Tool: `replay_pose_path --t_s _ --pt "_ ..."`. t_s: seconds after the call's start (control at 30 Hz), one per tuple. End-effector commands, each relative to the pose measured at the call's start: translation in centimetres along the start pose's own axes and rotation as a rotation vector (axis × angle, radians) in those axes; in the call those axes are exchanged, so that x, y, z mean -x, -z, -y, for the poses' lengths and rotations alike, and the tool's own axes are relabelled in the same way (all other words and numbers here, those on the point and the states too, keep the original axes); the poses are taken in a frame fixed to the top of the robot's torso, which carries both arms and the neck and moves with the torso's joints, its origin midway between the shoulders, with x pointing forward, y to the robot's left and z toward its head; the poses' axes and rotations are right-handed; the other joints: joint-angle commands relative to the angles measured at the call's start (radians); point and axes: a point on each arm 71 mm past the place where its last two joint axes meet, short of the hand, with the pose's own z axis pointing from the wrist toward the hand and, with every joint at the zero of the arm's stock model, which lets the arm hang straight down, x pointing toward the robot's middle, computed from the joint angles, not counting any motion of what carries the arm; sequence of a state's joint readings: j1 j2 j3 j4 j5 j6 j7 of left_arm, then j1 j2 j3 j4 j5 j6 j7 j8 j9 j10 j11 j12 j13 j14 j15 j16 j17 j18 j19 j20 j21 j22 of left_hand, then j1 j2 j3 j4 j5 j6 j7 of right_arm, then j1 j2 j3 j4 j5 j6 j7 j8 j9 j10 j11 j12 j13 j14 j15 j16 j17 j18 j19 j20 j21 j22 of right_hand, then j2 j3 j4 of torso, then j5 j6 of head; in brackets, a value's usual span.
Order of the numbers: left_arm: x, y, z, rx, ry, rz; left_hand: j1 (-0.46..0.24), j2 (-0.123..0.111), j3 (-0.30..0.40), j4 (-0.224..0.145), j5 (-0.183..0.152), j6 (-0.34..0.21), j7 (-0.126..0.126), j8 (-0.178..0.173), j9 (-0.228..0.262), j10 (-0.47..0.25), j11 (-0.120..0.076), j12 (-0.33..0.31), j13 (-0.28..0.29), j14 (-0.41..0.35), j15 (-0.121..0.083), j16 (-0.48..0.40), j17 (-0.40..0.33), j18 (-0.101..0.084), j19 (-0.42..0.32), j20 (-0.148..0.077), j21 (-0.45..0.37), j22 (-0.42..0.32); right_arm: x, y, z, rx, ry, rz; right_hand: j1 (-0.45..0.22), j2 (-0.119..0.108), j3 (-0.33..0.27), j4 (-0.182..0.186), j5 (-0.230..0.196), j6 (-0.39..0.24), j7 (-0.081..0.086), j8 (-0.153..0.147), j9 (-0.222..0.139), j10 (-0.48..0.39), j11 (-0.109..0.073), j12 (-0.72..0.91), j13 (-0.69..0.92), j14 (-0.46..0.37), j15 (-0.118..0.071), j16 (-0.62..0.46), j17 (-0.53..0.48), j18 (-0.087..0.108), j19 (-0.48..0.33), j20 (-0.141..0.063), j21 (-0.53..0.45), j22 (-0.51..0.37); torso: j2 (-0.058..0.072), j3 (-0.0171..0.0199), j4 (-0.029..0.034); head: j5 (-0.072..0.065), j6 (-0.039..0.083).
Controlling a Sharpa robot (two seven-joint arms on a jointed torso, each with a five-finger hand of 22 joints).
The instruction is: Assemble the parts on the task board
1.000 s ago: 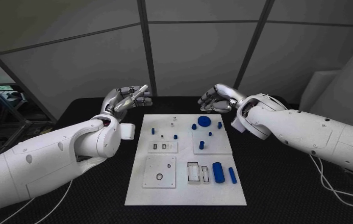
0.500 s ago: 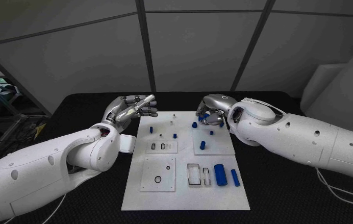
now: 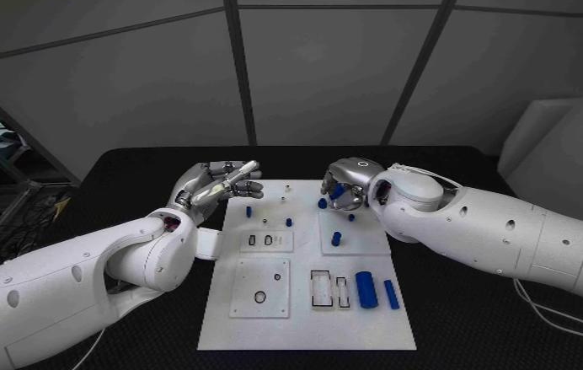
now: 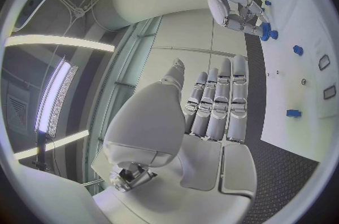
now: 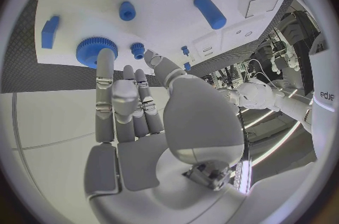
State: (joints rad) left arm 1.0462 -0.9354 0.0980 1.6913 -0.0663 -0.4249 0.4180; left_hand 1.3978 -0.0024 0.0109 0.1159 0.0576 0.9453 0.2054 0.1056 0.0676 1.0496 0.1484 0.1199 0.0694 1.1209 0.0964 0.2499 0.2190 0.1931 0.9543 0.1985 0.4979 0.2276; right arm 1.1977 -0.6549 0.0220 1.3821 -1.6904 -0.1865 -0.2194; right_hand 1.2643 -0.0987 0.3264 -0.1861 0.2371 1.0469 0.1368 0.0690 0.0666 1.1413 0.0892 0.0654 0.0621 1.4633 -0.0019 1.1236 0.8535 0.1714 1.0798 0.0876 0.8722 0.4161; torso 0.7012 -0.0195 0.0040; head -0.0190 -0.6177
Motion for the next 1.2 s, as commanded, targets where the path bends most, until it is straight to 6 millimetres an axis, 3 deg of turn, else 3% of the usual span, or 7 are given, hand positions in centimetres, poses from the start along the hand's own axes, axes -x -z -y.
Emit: replay_pose_path --t_s 0.03,0.23,0.57,1.2 --pt "-0.3 0.1 0.2 -0.011 0.0 -0.024 -0.008 0.006 -0.007 0.0 -0.002 0.002 0.002 -0.004 -0.001 -0.003 0.006 -0.007 -0.002 0.005 0.002 -0.005 0.002 -0.012 0.007 0.002 0.004 0.002 0.1 -0.2 -0.2 -0.011 0.023 0.002 0.004 -0.011 0.003 0.012 0.0 -0.016 -0.004 -0.007 -0.002 -0.009 0.0 0.0 0.001 0.022 0.006 0.009 0.002 0.012 0.002 0.005 0.005 0.002 0.007 -0.002 0.0022 0.002 -0.002" --pt "-0.4 0.2 0.3 -0.012 0.001 -0.027 -0.008 0.006 -0.007 0.0 -0.002 0.002 0.002 -0.004 -0.001 -0.003 0.006 -0.007 -0.002 0.005 0.002 -0.005 0.002 -0.012 0.007 0.002 0.004 0.002 0.1 -0.6 -0.5 -0.008 0.02 0.012 0.008 -0.006 0.013 0.021 0.002 -0.027 -0.007 -0.007 -0.002 -0.007 0.0 0.003 0.001 0.019 0.006 0.019 0.012 0.013 0.0 0.006 0.01 0.004 0.01 -0.002 0.0052 0.005 -0.005" --pt "-0.5 0.2 0.3 -0.012 0.003 -0.031 -0.013 0.008 -0.01 0.002 -0.002 0.002 0.003 -0.007 -0.001 -0.003 0.007 -0.01 -0.001 0.003 0.003 -0.008 0.004 -0.013 0.004 0.002 0.007 0.004 -0.2 -1.2 -0.4 -0.02 0.028 -0.008 0.019 0.002 0.049 0.034 -0.002 -0.025 -0.003 -0.003 0.0 0.012 -0.004 0.008 0.001 0.021 0.004 0.049 0.045 0.013 -0.003 0.004 0.024 0.012 0.012 -0.0024 0.0048 0.009 -0.01" --pt "-0.3 0.1 0.3 -0.012 0.003 -0.03 -0.015 0.01 -0.011 0.002 -0.002 0.002 0.003 -0.009 -0.001 -0.004 0.007 -0.013 -0.001 0.004 0.003 -0.009 0.006 -0.013 0.003 0.002 0.009 0.005 -0.7 -1.7 -0.6 -0.02 0.042 -0.068 0.03 -0.012 0.099 0.045 -0.015 -0.013 0.002 -0.001 0.001 0.026 -0.007 0.006 0.001 0.025 0.001 0.099 0.103 0.013 -0.005 0.001 0.053 0.027 0.014 -0.0027 0.0019 0.015 -0.025"
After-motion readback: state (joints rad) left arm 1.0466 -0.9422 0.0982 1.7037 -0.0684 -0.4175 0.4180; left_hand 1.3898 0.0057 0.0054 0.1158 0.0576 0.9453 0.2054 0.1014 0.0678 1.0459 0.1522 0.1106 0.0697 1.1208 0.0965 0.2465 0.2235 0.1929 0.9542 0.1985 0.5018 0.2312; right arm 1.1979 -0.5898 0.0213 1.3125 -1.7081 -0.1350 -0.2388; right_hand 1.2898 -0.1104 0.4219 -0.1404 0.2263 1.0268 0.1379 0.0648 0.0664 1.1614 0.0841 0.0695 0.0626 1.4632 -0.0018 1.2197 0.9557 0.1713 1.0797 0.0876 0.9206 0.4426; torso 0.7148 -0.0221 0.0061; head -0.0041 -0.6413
